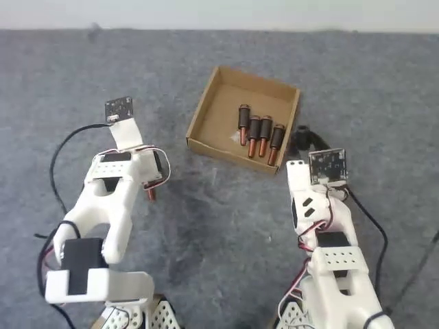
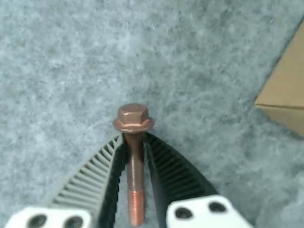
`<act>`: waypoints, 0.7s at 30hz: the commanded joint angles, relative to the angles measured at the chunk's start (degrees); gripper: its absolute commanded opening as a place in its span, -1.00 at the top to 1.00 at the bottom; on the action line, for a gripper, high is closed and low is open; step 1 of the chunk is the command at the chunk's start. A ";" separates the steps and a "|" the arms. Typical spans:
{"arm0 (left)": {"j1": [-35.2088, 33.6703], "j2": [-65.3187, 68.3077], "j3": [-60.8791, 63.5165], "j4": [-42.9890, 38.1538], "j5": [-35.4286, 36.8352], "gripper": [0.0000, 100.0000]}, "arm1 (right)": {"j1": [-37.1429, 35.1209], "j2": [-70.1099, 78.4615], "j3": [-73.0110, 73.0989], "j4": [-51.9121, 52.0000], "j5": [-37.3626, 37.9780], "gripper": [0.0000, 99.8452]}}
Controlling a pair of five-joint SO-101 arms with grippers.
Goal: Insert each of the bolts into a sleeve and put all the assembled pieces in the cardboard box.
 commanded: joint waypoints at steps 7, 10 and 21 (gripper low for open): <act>-0.62 -3.69 -0.31 -1.49 -0.44 0.98 | -1.71 -1.36 -0.70 -12.97 0.26 0.99; -0.62 -3.69 -0.31 -1.49 -0.44 0.98 | -3.56 -1.36 -0.70 -14.55 0.26 0.99; -0.62 -3.69 -0.31 -1.49 -0.35 0.98 | -5.41 8.04 -5.71 -24.22 -9.23 0.99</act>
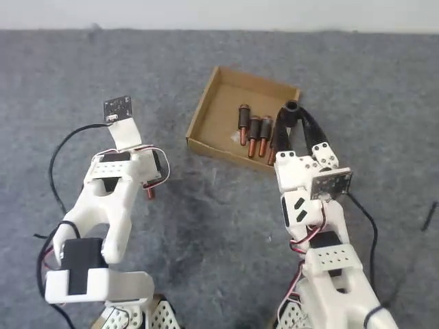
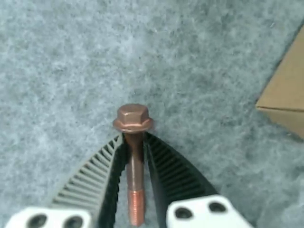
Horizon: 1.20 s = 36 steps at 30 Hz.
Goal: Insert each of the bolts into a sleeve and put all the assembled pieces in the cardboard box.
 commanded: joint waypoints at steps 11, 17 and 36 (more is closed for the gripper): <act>-0.26 -3.69 -0.22 -1.14 -0.53 0.98 | -0.66 40.48 -13.63 -35.82 -2.64 0.99; -0.26 -3.69 -0.31 -1.32 -0.62 0.98 | -1.89 57.10 -19.69 -45.58 -2.64 0.99; -0.18 -3.69 0.92 -4.48 -0.62 0.98 | -17.27 66.95 -8.79 -54.64 -2.64 0.99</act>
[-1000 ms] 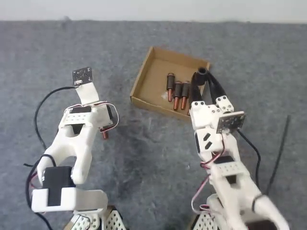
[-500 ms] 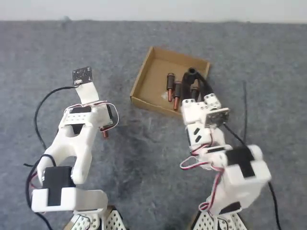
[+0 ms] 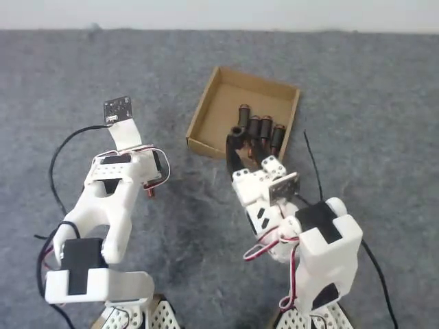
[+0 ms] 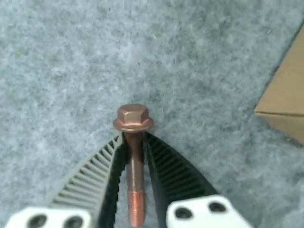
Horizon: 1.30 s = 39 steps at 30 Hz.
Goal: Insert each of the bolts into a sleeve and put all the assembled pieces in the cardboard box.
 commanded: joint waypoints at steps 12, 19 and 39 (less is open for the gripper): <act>-0.18 -3.69 -0.48 -1.23 -0.62 0.98 | -12.35 -0.75 14.33 -7.16 -0.53 0.99; -0.18 -3.69 -0.48 -1.23 -0.62 0.97 | -13.14 -0.75 15.82 -6.99 -0.44 0.99; 4.22 -21.98 19.21 -22.59 -0.44 0.97 | -10.68 -0.22 15.47 -6.73 -0.44 0.99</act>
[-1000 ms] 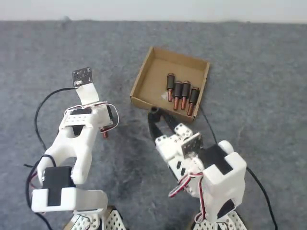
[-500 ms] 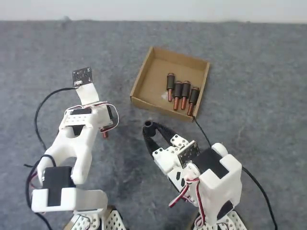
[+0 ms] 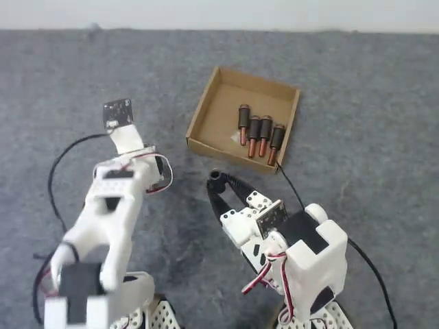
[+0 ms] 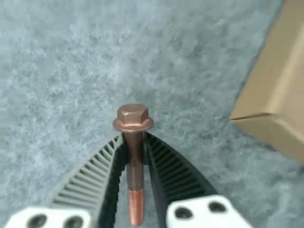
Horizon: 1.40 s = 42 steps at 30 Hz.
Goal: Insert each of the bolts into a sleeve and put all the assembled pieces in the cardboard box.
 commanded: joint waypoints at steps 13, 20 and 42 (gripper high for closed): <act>5.89 -17.76 26.15 -45.80 -0.18 0.97 | 0.92 -0.04 1.05 -1.27 -0.35 0.99; 9.85 -16.44 28.26 -59.08 -0.18 0.97 | 0.92 -0.04 -0.70 4.09 -0.44 0.99; 19.43 -21.27 27.65 -54.77 -0.18 0.97 | 0.66 -0.04 -1.41 6.90 -0.44 0.99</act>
